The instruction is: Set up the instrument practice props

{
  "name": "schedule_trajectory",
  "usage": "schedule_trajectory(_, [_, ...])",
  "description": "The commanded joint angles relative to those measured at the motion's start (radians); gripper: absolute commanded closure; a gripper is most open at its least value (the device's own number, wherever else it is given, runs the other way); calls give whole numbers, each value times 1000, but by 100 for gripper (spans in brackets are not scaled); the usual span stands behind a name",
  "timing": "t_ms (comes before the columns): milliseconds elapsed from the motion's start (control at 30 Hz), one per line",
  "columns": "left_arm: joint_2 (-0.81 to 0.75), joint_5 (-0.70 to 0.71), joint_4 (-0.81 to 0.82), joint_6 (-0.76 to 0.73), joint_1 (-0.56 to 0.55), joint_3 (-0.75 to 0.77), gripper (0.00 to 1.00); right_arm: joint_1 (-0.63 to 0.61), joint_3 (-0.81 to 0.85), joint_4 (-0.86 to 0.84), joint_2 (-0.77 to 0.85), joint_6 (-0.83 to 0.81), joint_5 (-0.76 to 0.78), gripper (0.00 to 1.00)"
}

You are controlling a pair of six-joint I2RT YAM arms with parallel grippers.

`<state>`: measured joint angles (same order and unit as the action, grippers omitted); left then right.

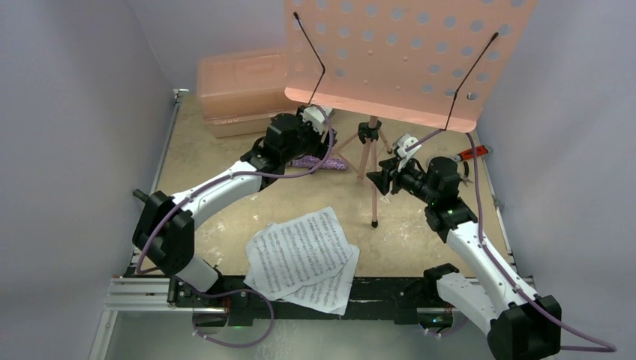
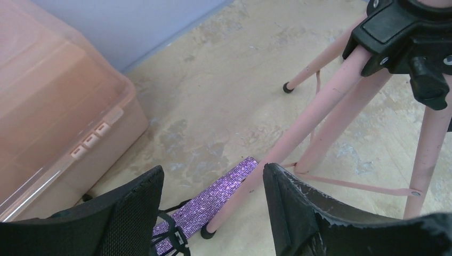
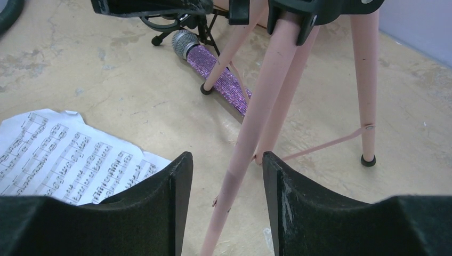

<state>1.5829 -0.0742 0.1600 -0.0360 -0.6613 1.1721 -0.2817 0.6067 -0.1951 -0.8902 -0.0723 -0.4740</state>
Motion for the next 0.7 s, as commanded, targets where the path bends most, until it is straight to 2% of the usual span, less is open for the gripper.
schedule_trajectory(0, [-84, 62, 100, 51, 6, -44, 32, -4, 13, -25, -6, -3, -4, 46])
schedule_trajectory(133, [-135, 71, 99, 77, 5, -83, 32, -4, 17, -31, -18, -4, -3, 46])
schedule_trajectory(300, [-228, 184, 30, 117, 5, -127, 30, -4, 13, -46, -24, -9, -24, 44])
schedule_trajectory(367, [-272, 232, -15, 125, 6, -143, 17, -4, 8, -49, -24, -10, -25, 44])
schedule_trajectory(400, [-295, 276, -39, 131, 6, -151, 15, -4, 6, -50, -24, -12, -25, 43])
schedule_trajectory(567, [-400, 471, -253, 205, 6, -174, 8, -4, -3, -63, -23, -8, -24, 42])
schedule_trajectory(667, [-444, 656, -437, 397, 5, -172, 4, -4, -4, -64, -27, -11, -37, 39])
